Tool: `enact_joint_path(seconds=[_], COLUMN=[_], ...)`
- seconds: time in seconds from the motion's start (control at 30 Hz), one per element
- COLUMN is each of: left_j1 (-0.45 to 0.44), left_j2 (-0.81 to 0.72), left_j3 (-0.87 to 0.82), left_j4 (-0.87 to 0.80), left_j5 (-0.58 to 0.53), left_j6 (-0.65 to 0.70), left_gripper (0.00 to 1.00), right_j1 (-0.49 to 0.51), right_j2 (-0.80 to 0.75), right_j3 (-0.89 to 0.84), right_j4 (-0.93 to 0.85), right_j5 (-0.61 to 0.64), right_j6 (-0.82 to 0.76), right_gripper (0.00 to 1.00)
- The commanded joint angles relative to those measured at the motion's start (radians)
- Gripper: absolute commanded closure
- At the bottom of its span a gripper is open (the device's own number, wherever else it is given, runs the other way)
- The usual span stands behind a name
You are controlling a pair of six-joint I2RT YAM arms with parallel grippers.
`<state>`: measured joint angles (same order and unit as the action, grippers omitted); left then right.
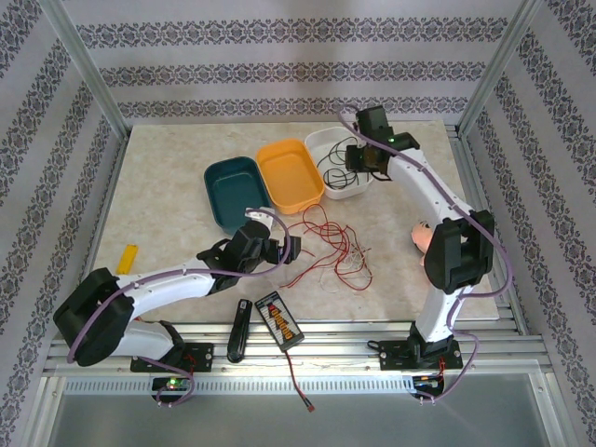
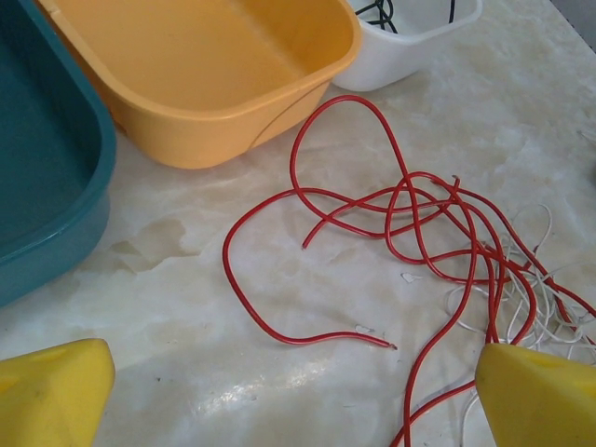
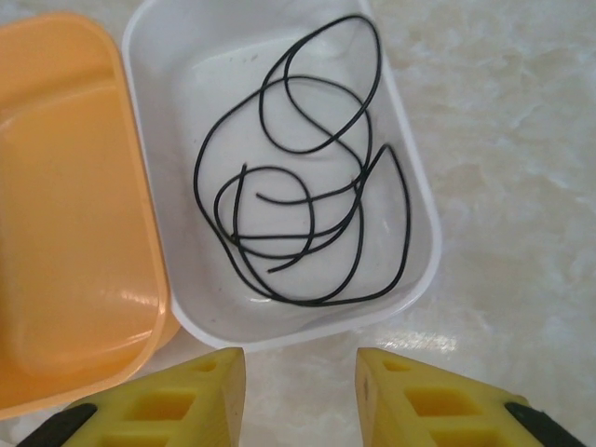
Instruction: Untangle the cables
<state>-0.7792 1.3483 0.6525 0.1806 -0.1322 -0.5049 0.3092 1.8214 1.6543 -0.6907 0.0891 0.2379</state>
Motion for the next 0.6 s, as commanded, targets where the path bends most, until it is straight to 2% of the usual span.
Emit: enact_joint_path(seconds=[0.0, 0.23, 0.4, 0.57], left_j1=[-0.011, -0.009, -0.003, 0.014], left_j2=[0.021, 0.058, 0.093, 0.134], left_j3=[0.061, 0.094, 0.13, 0.171], left_j4=[-0.031, -0.019, -0.039, -0.058], left_j5=[0.0, -0.025, -0.056, -0.03], left_j6=[0.019, 0.015, 0.003, -0.02], left_gripper=[0.01, 0.01, 0.01, 0.01], right_j1=[0.042, 0.124, 0.136, 0.134], right_j2=[-0.05, -0.181, -0.331, -0.456], right_j3=[-0.061, -0.253, -0.448, -0.601], right_j4=[0.019, 0.039, 0.072, 0.082], right_j5=[0.087, 0.094, 0.03, -0.002], right_j6=[0.036, 0.093, 0.179, 0.233], right_gripper=[0.64, 0.63, 0.62, 0.63])
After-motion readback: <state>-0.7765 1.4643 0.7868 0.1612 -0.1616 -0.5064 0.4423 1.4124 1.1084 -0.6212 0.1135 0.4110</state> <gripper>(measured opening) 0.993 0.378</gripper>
